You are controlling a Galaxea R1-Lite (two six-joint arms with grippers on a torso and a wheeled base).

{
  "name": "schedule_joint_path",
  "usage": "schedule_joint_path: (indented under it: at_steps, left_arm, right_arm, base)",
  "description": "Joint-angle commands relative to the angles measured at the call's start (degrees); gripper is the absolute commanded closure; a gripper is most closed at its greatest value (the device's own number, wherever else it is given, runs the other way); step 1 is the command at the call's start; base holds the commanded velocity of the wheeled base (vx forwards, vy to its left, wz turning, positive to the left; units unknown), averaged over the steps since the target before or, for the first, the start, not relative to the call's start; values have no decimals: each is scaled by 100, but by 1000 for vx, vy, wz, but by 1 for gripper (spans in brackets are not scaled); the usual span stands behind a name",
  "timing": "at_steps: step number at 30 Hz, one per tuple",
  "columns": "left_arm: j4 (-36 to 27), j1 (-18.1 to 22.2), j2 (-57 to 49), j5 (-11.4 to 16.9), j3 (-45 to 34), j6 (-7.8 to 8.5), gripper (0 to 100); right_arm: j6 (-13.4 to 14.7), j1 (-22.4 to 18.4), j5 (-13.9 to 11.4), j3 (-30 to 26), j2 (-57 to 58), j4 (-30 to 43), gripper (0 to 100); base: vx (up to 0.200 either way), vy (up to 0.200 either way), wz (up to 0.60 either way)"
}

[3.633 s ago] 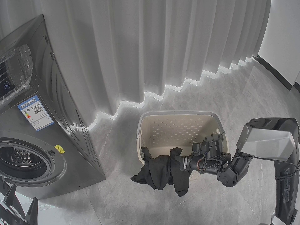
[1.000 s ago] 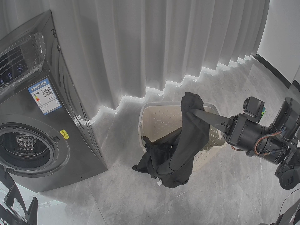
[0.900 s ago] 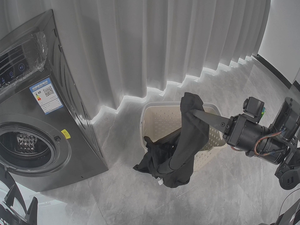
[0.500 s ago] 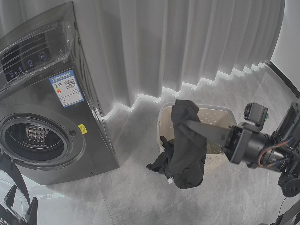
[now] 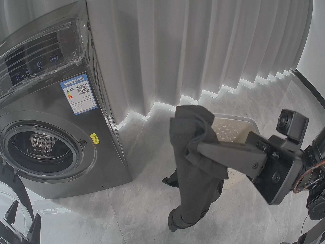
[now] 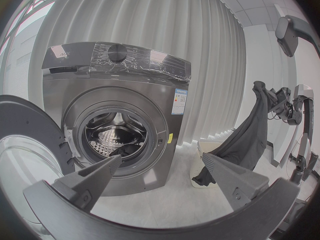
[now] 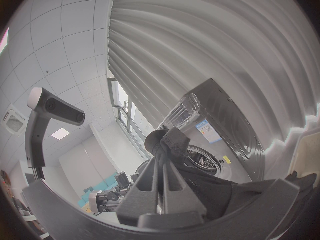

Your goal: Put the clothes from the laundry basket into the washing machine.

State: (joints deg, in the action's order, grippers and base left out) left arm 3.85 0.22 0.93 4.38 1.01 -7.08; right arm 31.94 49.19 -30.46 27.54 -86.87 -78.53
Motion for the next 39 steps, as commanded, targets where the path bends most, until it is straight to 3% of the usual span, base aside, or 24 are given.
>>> schedule_joint_path:
  at_steps: [1, 3, 7, 13, 26, 30, 35, 39]
  left_arm:
    - [1, 4, -75, 2, -101, -4, 0]
    - [1, 4, -75, 2, -92, -4, 0]
    - [1, 4, -75, 2, -92, -12, 0]
    - [1, 4, -75, 2, -92, -83, 0]
    - [1, 4, -75, 2, -92, -83, 0]
    - [1, 4, -75, 2, -92, -83, 0]
    - [1, 4, -75, 2, -92, -83, 0]
    - [1, 4, -75, 2, -101, -74, 0]
  right_arm:
    - [23, 205, -56, 340, -93, -4, 100]
    - [67, 161, -30, 340, -111, 66, 100]
    - [67, -454, -3, 103, -814, 13, 100]
    - [84, -902, 23, 76, -1570, -830, 100]
    - [93, -1034, 41, 15, -1684, -1033, 100]
    - [76, -1069, 41, -12, -1710, -1024, 100]
    - [-135, -946, 67, 6, -1710, -1024, 100]
    - [-135, -858, 58, 15, -1710, -1024, 100]
  base:
    - [0, 0, 0]
    - [0, 0, 0]
    - [0, 0, 0]
    - [0, 0, 0]
    - [-185, 0, 0]
    - [0, 0, 0]
    - [0, 0, 600]
    - [0, 0, 600]
